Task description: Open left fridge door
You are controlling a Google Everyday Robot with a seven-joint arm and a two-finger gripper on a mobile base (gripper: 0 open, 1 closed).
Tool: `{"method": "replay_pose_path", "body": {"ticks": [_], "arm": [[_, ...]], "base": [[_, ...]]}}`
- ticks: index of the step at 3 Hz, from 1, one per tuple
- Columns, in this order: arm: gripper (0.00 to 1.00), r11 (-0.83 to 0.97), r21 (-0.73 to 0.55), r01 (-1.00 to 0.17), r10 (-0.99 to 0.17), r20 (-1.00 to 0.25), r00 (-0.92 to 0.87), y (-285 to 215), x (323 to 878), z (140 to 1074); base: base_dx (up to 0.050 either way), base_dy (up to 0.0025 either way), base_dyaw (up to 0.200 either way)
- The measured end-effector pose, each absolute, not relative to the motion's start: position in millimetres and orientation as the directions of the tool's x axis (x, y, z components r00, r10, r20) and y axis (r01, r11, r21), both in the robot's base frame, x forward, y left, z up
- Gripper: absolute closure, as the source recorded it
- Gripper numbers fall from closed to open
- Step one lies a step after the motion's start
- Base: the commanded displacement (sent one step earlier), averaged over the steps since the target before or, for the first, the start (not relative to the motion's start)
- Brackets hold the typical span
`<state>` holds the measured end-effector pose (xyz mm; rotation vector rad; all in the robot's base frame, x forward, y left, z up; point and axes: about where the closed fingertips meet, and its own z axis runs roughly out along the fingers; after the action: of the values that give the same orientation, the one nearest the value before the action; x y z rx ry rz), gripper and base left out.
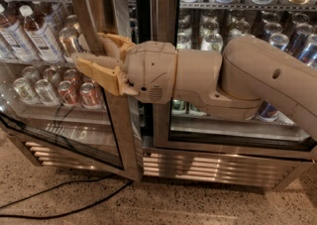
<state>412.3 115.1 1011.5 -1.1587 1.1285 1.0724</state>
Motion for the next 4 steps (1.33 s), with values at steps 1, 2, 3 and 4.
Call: {"method": "replay_pose_path", "body": {"ticks": [1, 2, 3, 4], "arm": [[1.00, 0.099, -0.119, -0.988, 0.043, -0.991, 0.124, 115.1, 412.3, 1011.5], [1.00, 0.099, -0.119, -0.988, 0.043, -0.991, 0.124, 115.1, 412.3, 1011.5], [1.00, 0.099, -0.119, -0.988, 0.043, -0.991, 0.124, 115.1, 412.3, 1011.5], [1.00, 0.099, -0.119, -0.988, 0.043, -0.991, 0.124, 115.1, 412.3, 1011.5]], "base": [[-0.050, -0.00002, 0.000], [-0.050, -0.00001, 0.000], [0.000, -0.00002, -0.196], [0.049, 0.00002, 0.000]]}}
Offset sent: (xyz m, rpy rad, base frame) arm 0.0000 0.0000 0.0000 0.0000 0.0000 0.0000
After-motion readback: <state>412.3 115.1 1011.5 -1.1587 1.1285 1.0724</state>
